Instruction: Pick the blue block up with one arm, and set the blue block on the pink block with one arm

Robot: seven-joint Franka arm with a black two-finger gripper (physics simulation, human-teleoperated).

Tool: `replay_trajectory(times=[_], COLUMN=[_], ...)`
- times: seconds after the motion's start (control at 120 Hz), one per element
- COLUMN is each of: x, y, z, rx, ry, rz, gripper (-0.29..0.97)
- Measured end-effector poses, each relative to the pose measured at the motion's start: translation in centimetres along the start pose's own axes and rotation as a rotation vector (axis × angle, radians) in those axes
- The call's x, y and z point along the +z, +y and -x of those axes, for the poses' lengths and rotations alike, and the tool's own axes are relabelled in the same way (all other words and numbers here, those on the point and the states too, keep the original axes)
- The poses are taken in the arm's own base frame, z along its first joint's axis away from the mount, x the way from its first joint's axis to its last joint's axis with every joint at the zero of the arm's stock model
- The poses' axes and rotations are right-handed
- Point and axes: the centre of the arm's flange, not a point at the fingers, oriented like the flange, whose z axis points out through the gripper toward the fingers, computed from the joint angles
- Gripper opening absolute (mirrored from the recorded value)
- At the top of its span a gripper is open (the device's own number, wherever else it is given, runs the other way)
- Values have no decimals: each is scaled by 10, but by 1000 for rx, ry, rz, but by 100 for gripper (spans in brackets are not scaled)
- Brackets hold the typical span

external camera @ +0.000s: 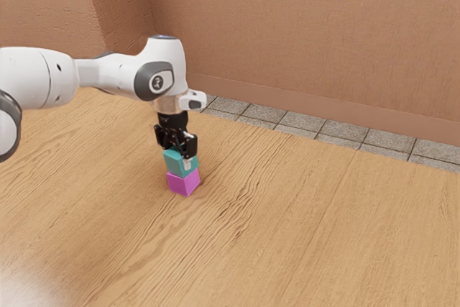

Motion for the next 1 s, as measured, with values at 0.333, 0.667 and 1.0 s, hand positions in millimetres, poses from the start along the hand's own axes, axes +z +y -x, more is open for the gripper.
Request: replay_trajectory(times=[0.333,0.667,1.0], x=[-16,-218,-329], y=[-2,110,238], z=[5,116,214], rx=[16,112,266], ry=[3,126,143], rz=[-14,-227,-354], gripper=[62,67,68])
